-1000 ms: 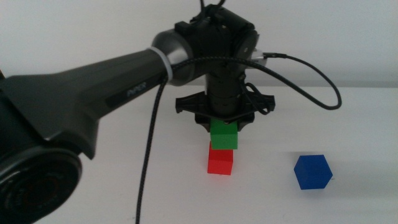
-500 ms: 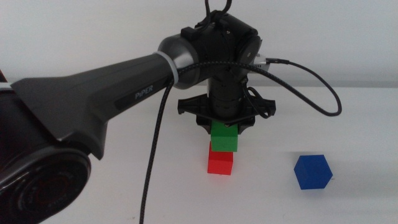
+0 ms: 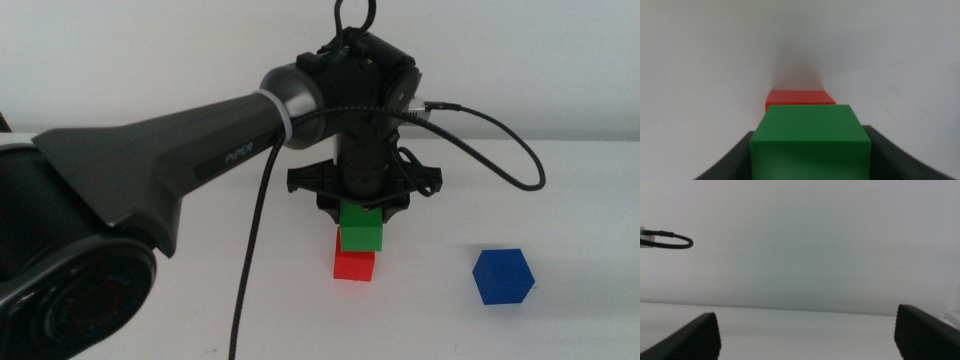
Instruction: Stack red cubes first, then green, then blue cubes in a specific spot.
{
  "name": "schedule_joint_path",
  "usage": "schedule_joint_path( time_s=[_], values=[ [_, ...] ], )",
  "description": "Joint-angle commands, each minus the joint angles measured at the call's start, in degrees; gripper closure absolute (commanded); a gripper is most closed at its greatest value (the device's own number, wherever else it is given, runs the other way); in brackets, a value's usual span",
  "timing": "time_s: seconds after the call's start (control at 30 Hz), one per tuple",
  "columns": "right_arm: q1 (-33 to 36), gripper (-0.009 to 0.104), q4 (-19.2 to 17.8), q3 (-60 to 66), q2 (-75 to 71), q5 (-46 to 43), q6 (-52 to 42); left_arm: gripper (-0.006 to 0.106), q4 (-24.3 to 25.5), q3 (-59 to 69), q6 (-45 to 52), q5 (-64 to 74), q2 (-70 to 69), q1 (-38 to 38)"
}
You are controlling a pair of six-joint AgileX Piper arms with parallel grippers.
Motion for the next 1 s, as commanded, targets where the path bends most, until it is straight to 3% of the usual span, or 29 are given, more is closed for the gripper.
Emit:
schedule_joint_path(
  time_s=[0.0,0.83,0.87,0.9,0.93,0.97],
  values=[
    [-0.3,0.002,-0.3,2.5,-2.2,-0.2,-0.1,0.097,-1.0,0.7,-0.5,5.3,-0.3,0.0],
    [-0.3,0.002,-0.3,2.5,-2.2,-0.2,-0.1,0.096,0.4,1.2,0.1,3.7,1.8,0.0],
    [-0.3,0.002,-0.3,2.5,-2.2,-0.2,-0.1,0.063,0.4,1.2,0.1,4.7,1.8,0.0],
    [-0.3,0.002,-0.3,2.5,-2.2,-0.2,-0.1,0.057,0.4,1.2,0.1,4.7,1.8,0.0],
    [-0.3,0.002,-0.3,2.5,-2.2,-0.2,-0.1,0.037,0.4,1.2,1.2,4.7,1.6,0.0],
    [-0.3,0.002,-0.3,2.5,-2.2,-0.2,-0.1,0.030,0.4,1.0,1.9,4.7,1.5,0.0]
  ],
)
